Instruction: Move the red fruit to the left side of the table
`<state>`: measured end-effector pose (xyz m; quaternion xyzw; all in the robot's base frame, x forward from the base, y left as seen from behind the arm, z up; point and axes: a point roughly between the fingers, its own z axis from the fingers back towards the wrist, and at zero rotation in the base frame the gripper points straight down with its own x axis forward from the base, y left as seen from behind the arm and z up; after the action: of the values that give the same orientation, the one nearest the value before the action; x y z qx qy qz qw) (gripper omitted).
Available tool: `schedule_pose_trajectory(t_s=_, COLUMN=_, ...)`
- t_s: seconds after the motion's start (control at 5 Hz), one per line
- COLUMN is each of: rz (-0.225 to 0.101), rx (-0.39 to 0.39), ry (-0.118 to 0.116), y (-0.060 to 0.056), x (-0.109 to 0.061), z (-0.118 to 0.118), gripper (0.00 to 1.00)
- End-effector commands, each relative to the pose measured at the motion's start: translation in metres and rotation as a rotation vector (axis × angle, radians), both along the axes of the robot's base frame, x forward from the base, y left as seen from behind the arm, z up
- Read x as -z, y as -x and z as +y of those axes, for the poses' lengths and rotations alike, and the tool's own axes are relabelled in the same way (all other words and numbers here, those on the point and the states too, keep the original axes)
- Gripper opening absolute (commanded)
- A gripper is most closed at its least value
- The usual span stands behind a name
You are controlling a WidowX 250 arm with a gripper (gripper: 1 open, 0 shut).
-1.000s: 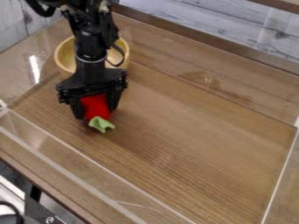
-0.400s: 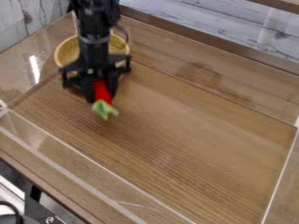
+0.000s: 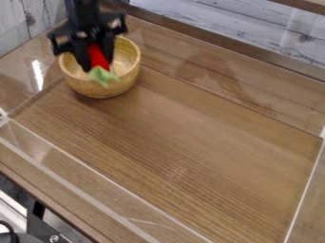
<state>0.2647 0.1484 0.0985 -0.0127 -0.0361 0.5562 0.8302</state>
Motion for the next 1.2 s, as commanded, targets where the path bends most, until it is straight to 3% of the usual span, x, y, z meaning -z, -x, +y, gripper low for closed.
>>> schedule_pose_trajectory(t_s=0.0, rz=-0.044, rx=-0.039, ry=-0.019, y=-0.014, x=-0.012, z=0.026, gripper=0.0)
schedule_pose_trajectory(t_s=0.6, rz=-0.02, rx=-0.128, ry=-0.02, y=-0.031, x=0.002, z=0.067, gripper=0.0)
schedule_pose_trajectory(t_s=0.8, rz=-0.013, rx=-0.151, ry=-0.019, y=-0.034, x=0.004, z=0.07, gripper=0.0)
schedule_pose_trajectory(t_s=1.0, rz=-0.004, rx=-0.169, ry=-0.016, y=-0.035, x=0.006, z=0.068, gripper=1.0)
